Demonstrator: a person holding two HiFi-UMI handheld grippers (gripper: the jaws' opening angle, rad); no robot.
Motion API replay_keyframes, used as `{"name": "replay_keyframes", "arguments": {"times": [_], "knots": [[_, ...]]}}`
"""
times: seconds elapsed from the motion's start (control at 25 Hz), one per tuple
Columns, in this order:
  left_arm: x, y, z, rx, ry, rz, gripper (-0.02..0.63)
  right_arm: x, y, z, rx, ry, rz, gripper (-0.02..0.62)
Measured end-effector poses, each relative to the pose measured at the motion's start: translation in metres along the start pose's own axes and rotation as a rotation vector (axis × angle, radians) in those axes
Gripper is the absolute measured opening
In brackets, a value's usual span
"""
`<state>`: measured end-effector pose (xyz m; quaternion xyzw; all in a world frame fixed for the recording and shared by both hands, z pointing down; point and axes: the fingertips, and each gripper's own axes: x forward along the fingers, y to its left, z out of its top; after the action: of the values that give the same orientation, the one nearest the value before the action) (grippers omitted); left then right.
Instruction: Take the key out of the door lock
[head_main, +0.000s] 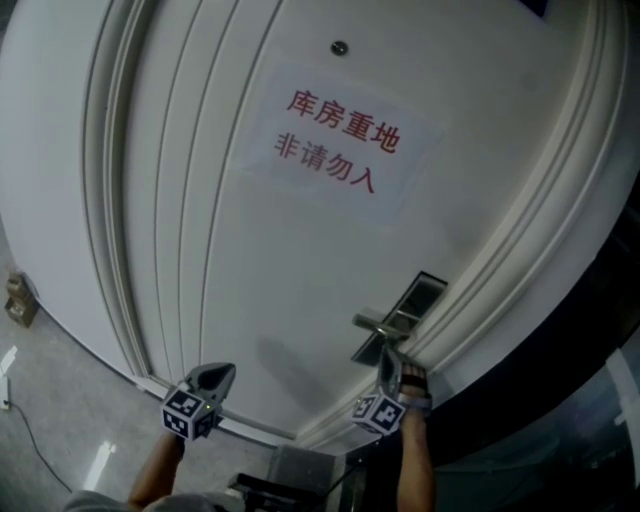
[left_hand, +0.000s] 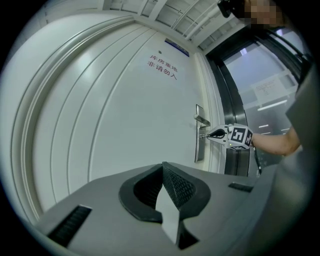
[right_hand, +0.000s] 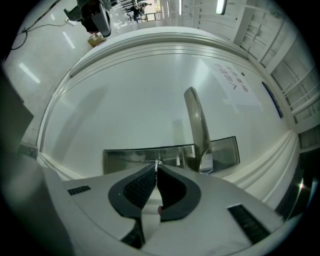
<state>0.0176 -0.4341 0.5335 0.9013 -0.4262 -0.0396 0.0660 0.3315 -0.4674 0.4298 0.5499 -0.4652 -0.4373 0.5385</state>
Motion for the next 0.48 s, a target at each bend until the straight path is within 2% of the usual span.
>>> {"name": "replay_keyframes", "arguments": {"times": [0.48], "knots": [[-0.0045,-0.0016,0.0018,0.012,0.006,-0.02,0.008,-0.0082,0.0026,0.0008,0.02,0.008,-0.002,0.018]]}}
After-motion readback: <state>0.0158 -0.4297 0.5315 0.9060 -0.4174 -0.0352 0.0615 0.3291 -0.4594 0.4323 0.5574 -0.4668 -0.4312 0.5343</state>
